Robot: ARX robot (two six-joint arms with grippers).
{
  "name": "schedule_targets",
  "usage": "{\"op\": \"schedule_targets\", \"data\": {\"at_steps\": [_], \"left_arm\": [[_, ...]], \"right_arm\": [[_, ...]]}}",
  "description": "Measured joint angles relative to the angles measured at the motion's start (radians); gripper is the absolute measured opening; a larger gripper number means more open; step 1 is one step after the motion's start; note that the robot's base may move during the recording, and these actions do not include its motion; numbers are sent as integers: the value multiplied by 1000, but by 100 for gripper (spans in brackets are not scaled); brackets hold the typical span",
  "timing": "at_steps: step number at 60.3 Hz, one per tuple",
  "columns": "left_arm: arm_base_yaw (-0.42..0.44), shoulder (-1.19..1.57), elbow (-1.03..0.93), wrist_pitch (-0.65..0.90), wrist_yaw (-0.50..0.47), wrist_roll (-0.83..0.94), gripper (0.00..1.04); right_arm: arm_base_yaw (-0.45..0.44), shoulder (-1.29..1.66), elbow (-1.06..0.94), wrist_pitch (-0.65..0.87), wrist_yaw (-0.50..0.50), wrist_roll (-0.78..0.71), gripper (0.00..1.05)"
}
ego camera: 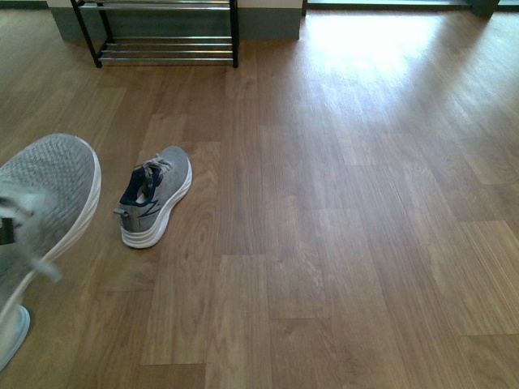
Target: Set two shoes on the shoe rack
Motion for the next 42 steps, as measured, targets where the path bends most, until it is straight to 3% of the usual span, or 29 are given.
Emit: {"op": "schedule_targets", "data": {"at_steps": [15, 25, 42], "left_arm": [[-13, -530, -145, -161, -188, 153, 2], [-82, -892, -177, -417, -256, 101, 2], [-117, -989, -190, -465, -262, 90, 2]], "right_arm": [[0, 0, 0, 0, 0, 0, 95], [0, 0, 0, 0, 0, 0, 95], [0, 0, 0, 0, 0, 0, 95]]}}
